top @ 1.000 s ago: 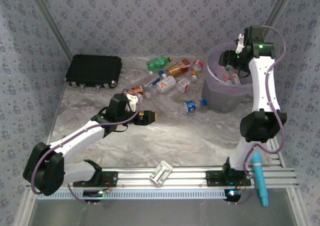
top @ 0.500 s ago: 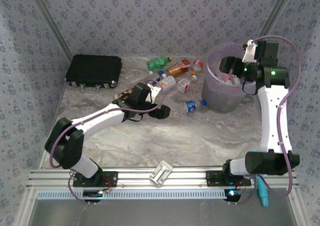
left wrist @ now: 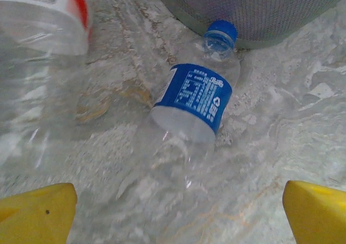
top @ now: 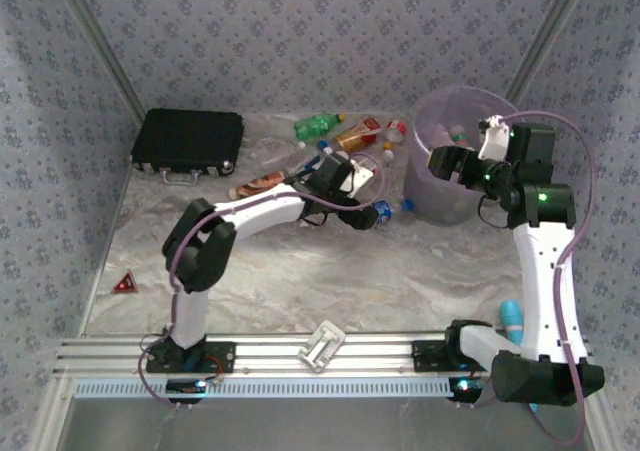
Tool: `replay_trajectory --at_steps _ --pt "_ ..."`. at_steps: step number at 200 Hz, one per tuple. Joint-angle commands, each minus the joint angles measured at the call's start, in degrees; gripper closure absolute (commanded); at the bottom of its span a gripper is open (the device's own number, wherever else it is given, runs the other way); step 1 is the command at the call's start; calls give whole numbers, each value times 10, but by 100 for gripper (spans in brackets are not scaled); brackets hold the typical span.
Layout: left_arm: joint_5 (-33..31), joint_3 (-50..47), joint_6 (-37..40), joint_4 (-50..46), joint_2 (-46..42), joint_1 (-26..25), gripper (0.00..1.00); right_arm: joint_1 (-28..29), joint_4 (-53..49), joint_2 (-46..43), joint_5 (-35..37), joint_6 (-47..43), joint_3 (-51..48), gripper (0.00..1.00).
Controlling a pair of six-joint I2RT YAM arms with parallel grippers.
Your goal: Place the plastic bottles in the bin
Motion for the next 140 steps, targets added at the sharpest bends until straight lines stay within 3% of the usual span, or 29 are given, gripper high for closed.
replay_trajectory --at_steps 1,85,120,140 --pt "-17 50 31 -35 39 -7 3 0 -10 -27 -20 5 -17 12" --pt "-54 159 45 -100 148 -28 15 -10 -13 -41 -38 0 -43 12" --pt "-40 165 41 -106 153 -29 31 -17 -12 -49 -39 1 -62 12" --pt "-37 161 40 -115 146 -29 35 -22 -11 -53 -41 4 -68 12"
